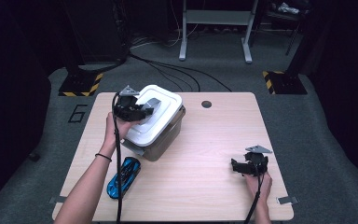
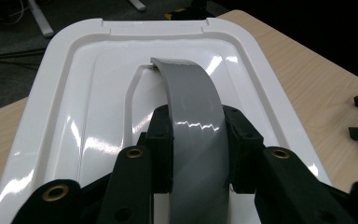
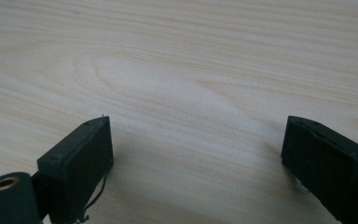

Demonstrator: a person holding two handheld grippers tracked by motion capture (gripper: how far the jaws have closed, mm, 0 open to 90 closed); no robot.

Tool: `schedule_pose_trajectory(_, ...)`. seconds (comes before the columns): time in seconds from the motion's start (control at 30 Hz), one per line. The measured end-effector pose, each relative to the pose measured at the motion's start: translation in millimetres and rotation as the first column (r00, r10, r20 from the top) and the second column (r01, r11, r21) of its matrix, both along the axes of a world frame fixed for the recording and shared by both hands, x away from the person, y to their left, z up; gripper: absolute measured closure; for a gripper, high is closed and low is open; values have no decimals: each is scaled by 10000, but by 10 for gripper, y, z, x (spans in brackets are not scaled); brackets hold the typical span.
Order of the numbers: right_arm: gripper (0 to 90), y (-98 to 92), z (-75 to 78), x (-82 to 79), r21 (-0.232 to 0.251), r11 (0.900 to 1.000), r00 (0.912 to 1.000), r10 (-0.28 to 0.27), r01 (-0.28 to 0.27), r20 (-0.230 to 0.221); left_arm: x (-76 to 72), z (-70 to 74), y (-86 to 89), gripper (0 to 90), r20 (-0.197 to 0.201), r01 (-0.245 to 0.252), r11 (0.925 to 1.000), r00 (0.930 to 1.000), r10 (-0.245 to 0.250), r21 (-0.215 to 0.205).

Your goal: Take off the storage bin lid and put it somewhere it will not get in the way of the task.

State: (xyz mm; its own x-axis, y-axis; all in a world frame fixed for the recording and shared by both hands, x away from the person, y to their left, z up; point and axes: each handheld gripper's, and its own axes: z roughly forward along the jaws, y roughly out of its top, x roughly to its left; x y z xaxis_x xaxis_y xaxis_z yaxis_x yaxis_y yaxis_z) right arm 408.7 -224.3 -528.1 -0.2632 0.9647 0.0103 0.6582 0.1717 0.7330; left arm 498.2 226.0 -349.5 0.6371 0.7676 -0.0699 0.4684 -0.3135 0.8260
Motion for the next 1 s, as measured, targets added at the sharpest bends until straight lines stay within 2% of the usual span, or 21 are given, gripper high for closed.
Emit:
schedule_pose_trajectory(0.17,45,6,-2,6,-23,10000,10000,44,-44,-65,-5,84,105,675,52,-160,9998,9999,160,67)
schedule_pose_trajectory(0.27,45,4,-1,6,40,10000,10000,-1,2,-63,-7,108,138,676,207,-280,9996,9994,278,72)
schedule_pose_trajectory(0.63,45,3,-2,6,-7,10000,10000,15,-15,-65,-18,185,307,675,335,-685,9976,9971,683,65)
schedule_pose_trajectory(0.77,45,5,-2,6,36,10000,10000,-10,10,-61,-26,219,385,676,439,-881,9961,9952,879,32)
schedule_pose_trajectory(0.83,46,3,-2,7,11,10000,10000,-7,7,-65,-34,242,448,675,498,-1129,9935,9923,1134,-130)
schedule_pose_trajectory(1.0,46,1,-3,7,-20,10000,10000,5,-5,-61,-39,249,571,675,545,-1465,9891,9876,1472,-176)
